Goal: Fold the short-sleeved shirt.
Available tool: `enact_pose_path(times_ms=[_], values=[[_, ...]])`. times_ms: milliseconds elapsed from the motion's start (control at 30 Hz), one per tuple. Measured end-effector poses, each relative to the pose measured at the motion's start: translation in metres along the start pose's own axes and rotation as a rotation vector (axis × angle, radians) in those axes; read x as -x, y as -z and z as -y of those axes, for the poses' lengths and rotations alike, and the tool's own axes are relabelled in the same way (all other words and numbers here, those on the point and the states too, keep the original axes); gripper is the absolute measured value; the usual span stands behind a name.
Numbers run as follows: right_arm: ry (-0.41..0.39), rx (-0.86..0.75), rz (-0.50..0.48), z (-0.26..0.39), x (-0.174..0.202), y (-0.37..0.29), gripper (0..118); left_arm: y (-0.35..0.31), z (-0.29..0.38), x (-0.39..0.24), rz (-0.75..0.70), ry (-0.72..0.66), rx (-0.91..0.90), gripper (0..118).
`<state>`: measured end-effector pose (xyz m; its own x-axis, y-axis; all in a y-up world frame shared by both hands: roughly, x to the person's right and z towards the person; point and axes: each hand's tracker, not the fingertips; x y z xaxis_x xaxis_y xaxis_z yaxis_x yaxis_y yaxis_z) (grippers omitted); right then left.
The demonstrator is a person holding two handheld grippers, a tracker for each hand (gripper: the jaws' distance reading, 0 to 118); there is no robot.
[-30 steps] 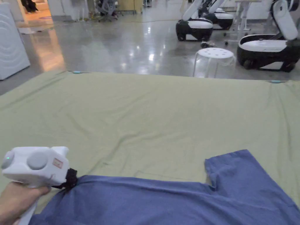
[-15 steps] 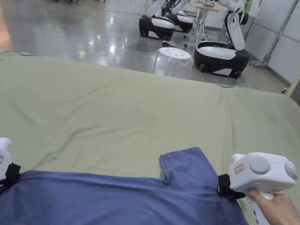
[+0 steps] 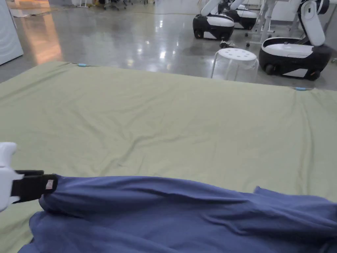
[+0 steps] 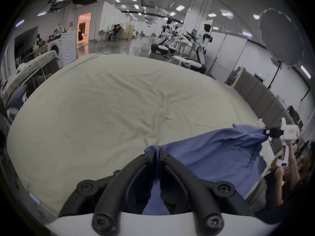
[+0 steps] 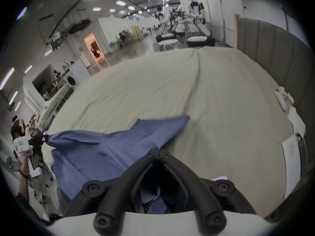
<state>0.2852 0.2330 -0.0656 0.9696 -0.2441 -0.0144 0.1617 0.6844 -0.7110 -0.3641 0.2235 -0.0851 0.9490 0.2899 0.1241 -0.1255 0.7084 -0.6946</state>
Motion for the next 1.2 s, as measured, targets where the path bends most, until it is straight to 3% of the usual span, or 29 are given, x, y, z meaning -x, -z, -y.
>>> enact_pose_path(times_ms=[167,400,467,500,533,567,600,633,800,867,1000,1200], values=[[0.016,-0.028,0.042,0.074,0.000,-0.066,1,-0.053,0.075,0.003,-0.010,-0.069,0.061,7],[0.032,0.047,0.096,0.128,-0.019,-0.053,1,-0.067,0.128,0.026,-0.091,-0.164,0.050,7],[0.028,0.065,0.112,0.135,-0.022,-0.039,3,-0.070,0.133,0.034,-0.085,-0.195,-0.006,13],[0.021,0.073,0.117,0.136,-0.022,-0.033,13,-0.073,0.132,0.037,-0.083,-0.207,-0.042,30],[0.010,0.067,0.124,0.139,-0.020,-0.030,39,-0.077,0.131,0.036,-0.084,-0.227,-0.091,57],[0.001,0.062,0.133,0.140,-0.019,-0.029,63,-0.081,0.129,0.034,-0.083,-0.235,-0.128,65],[-0.005,0.064,0.140,0.140,-0.018,-0.027,80,-0.086,0.127,0.029,-0.072,-0.234,-0.168,65],[-0.011,0.063,0.145,0.139,-0.017,-0.028,84,-0.092,0.125,0.022,-0.069,-0.211,-0.215,65],[-0.106,-0.152,0.184,0.138,-0.003,-0.074,84,-0.118,0.111,-0.042,-0.142,0.062,-0.373,65],[-0.103,-0.268,0.136,0.129,0.026,-0.095,84,-0.126,0.110,-0.074,-0.138,0.145,-0.460,65],[-0.114,-0.419,0.025,0.116,0.060,-0.110,84,-0.132,0.107,-0.120,-0.110,0.198,-0.555,65],[-0.209,-0.450,-0.091,0.100,0.105,-0.092,83,-0.119,0.105,-0.155,-0.113,0.260,-0.564,65]])
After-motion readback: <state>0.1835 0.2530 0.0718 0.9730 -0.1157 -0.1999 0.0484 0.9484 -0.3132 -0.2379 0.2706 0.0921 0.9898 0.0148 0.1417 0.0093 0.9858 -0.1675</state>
